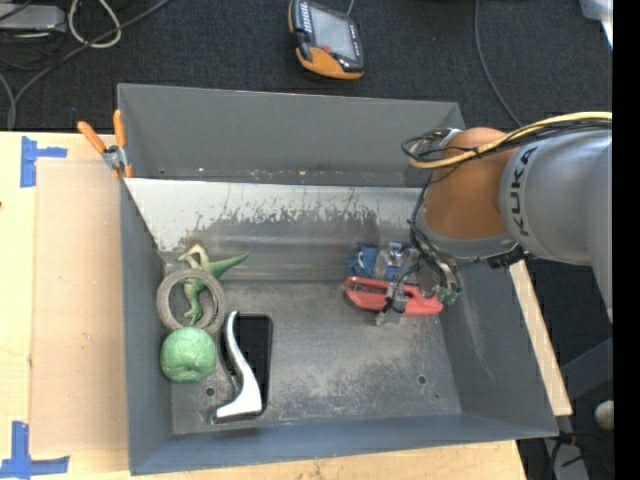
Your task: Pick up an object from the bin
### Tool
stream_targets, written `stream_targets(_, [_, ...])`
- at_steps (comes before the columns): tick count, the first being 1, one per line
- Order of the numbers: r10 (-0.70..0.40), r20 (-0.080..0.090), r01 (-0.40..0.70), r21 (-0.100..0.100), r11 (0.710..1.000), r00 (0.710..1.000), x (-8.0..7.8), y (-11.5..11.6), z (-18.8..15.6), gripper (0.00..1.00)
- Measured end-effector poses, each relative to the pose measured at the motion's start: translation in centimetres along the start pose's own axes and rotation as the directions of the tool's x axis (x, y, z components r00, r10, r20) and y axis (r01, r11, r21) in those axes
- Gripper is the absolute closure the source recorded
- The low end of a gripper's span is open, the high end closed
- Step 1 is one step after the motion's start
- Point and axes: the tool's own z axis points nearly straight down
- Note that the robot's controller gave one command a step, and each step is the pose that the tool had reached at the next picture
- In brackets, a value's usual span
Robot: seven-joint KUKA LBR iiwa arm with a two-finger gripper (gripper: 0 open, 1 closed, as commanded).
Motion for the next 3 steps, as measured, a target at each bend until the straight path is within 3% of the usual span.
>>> stream_targets(1, [-0.001, -0.001, 0.001, 0.000, 1.000, 1.000, 0.0, 0.0, -0.1, 1.00])
stream_targets(2, [-0.001, -0.011, 0.001, -0.001, 1.000, 1.000, 0.3, 0.0, -4.3, 1.00])
stream_targets(3, [-0.002, -0.004, 0.002, -0.001, 1.000, 1.000, 0.1, 0.1, -9.1, 1.00])
